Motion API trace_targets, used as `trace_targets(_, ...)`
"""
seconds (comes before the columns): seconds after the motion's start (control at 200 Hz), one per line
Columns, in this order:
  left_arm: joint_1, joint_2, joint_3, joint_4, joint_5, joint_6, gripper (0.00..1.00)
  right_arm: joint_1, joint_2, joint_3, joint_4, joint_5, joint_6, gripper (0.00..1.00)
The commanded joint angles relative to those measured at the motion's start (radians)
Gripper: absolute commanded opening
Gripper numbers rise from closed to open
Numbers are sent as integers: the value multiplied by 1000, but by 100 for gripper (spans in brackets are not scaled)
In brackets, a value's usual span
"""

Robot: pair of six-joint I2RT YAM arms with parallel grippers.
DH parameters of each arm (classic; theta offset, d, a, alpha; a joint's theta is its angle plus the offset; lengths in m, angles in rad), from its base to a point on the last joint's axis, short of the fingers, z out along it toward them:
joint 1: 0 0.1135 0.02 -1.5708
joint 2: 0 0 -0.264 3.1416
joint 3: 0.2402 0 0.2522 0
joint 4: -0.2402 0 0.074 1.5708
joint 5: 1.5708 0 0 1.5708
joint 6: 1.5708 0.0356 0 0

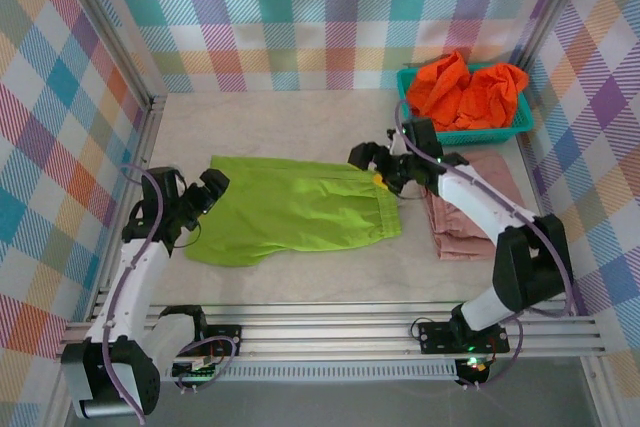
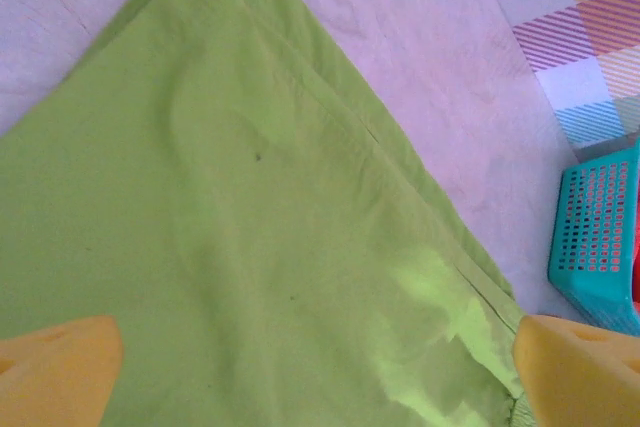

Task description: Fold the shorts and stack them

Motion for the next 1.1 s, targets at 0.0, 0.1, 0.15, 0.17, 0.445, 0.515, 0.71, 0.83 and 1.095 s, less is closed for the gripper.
trace_targets(0.0, -16, 74, -55, 75, 39, -34, 100, -15, 126, 72, -19, -24, -32, 98)
trace_targets(0.1, -26, 150, -106, 161, 24, -32, 100, -26, 216, 120, -5, -55, -22, 97)
trace_targets(0.15, -26, 189, -132, 183, 12, -26, 100, -35, 251, 131, 11, -73, -10, 97)
trace_targets(0.17, -26, 203, -141, 188, 3, -21, 100, -38, 263, 134, 21, -82, -5, 97)
trace_targets(0.445, -27, 371, -210, 175, -128, -4, 100, -101, 393, 158, 82, -86, -1, 97)
trace_targets(0.515, -26, 389, -218, 168, -150, -6, 100, -113, 431, 162, 89, -89, 8, 97)
trace_targets(0.71, -26, 343, -235, 144, -184, -12, 100, -136, 485, 140, 117, -81, 35, 97)
trace_targets(0.83, -26, 299, -237, 113, -203, 2, 100, -143, 467, 111, 143, -75, 37, 97)
trace_targets(1.095, -26, 172, -80, -33, -152, 67, 100, -115, 226, 85, 114, -37, -147, 97)
